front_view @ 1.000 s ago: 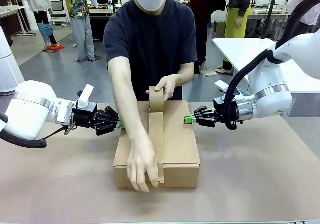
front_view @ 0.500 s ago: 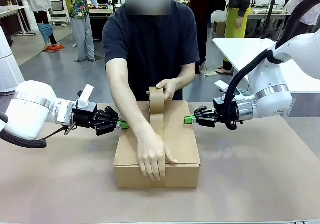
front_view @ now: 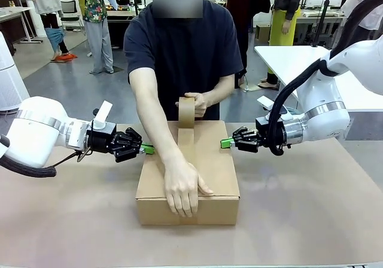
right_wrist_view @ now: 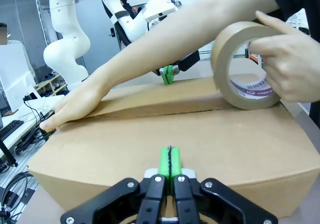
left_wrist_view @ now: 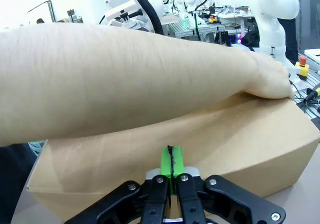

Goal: Wrap the clocks to prevent damage.
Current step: After the human seals the box with tape, release both hands from the side flaps of the Package Box.

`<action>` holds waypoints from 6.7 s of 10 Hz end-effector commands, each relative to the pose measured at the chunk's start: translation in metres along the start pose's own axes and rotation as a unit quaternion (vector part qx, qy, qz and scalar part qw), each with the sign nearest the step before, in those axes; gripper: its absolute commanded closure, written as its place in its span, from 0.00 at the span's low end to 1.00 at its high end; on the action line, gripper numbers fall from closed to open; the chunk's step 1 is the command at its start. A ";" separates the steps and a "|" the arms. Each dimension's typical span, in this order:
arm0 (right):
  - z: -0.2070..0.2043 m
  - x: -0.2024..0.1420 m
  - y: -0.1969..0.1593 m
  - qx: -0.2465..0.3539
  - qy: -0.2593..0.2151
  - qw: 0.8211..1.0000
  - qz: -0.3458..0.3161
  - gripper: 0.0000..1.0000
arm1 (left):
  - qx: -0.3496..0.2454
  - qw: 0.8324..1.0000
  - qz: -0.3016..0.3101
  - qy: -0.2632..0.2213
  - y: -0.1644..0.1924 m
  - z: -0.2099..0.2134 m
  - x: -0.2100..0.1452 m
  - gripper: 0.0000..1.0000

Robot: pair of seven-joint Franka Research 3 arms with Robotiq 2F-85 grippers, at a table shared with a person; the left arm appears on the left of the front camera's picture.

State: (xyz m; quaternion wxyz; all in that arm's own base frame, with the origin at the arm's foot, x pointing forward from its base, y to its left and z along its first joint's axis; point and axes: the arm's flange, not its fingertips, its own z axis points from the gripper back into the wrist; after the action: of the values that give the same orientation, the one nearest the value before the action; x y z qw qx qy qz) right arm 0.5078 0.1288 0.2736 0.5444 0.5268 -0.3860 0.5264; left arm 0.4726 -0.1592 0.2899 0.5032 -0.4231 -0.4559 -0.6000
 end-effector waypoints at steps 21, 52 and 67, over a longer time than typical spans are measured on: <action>-0.006 -0.004 0.002 -0.012 0.002 1.000 0.006 0.99 | 0.002 1.000 -0.001 0.006 0.000 -0.001 -0.002 1.00; 0.097 0.250 0.174 -0.217 0.308 0.926 0.017 0.99 | -0.033 0.965 -0.004 0.261 0.001 0.137 0.241 1.00; 0.098 0.249 0.171 -0.206 0.316 0.926 -0.030 0.00 | -0.023 0.962 0.035 0.270 0.001 0.150 0.249 0.00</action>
State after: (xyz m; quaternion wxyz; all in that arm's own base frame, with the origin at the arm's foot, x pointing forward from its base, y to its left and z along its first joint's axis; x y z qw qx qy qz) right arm 0.3890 0.0564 0.5558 0.7445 0.2187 -0.2931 0.5585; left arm 0.4460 -0.0659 0.5606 0.6108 -0.2658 -0.2796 -0.6914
